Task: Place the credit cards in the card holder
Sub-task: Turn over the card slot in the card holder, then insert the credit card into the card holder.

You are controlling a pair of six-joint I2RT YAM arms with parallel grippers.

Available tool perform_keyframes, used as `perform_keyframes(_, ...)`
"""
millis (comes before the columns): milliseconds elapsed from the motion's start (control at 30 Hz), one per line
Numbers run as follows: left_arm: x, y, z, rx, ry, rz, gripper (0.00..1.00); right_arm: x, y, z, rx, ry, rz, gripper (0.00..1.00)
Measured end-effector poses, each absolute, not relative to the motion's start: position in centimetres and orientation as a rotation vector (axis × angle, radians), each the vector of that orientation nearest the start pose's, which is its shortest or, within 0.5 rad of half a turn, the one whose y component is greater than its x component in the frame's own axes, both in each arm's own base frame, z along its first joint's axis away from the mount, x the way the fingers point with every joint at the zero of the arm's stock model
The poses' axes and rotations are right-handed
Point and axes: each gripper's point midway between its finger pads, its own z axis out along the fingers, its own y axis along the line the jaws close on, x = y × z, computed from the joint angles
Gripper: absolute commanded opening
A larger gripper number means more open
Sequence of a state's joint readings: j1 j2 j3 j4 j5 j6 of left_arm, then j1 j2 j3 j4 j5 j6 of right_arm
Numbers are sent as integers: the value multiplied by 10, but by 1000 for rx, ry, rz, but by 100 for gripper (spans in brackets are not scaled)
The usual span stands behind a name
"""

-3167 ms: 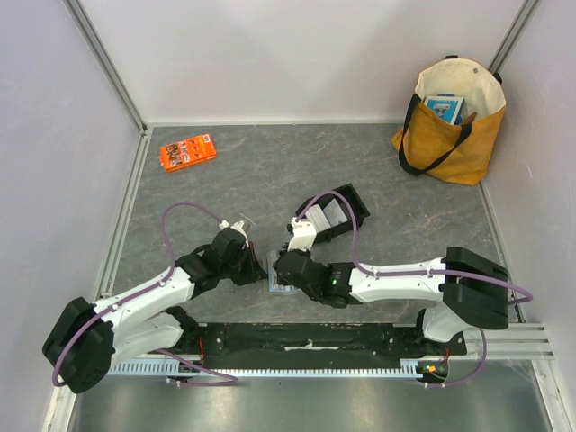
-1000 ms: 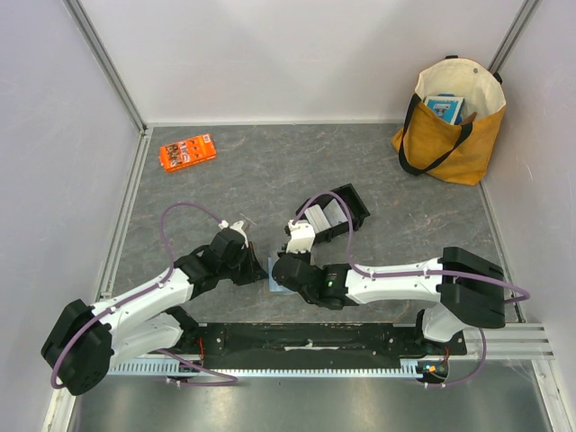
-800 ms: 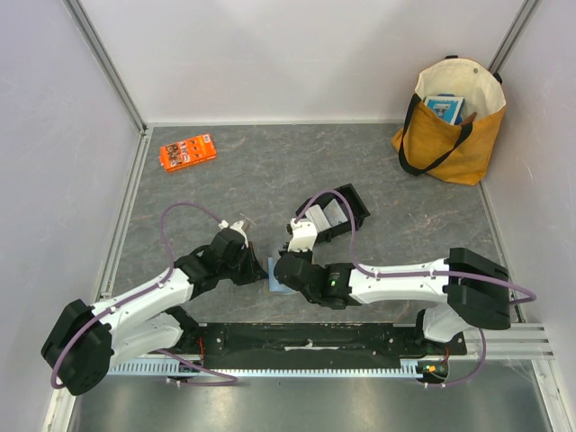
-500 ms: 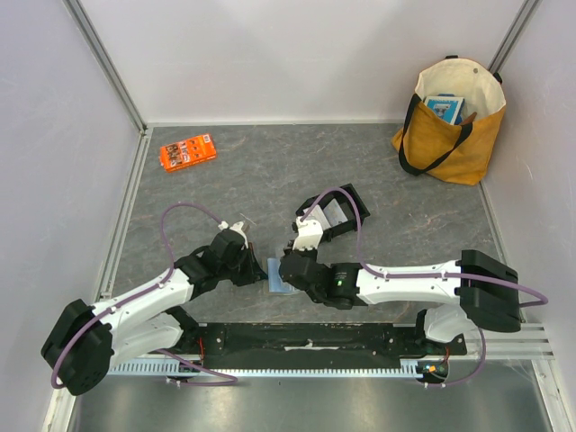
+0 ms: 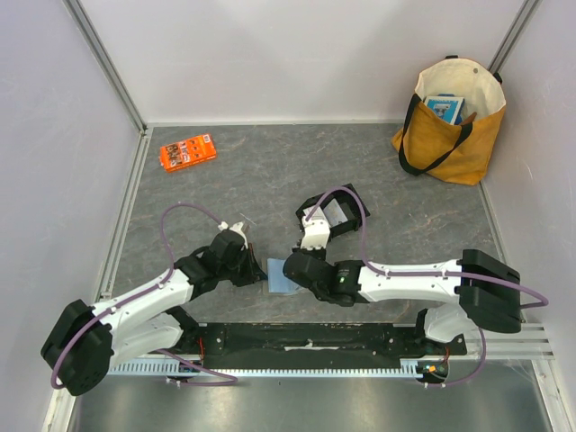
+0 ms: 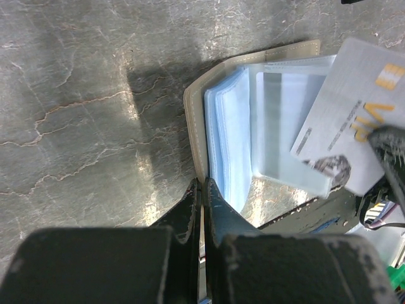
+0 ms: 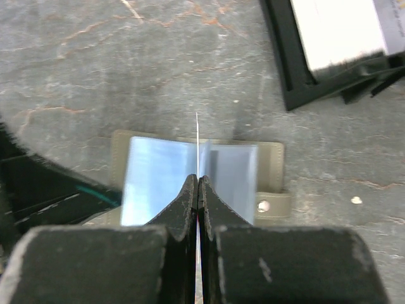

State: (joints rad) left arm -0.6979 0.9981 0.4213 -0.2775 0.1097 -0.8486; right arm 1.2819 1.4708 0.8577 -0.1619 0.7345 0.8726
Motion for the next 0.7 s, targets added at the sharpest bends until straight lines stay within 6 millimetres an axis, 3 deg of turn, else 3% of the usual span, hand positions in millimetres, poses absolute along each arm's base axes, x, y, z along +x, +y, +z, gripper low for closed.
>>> perform_keyframes(167,162,-201,44,-145,2603,-766,2,207,298,88,-56,2200,374,0)
perform_keyframes(333,160,-199,35,-149,2630,-743,2,210,283,77,-14,2249,545,0)
perform_keyframes(600,159,-198,26,-153,2658,-718,2,194,314,93,-56,2228,916,0)
perform_keyframes(700,159,-198,25,-155,2663,-712,2,189,320,89,-46,2232,986,0)
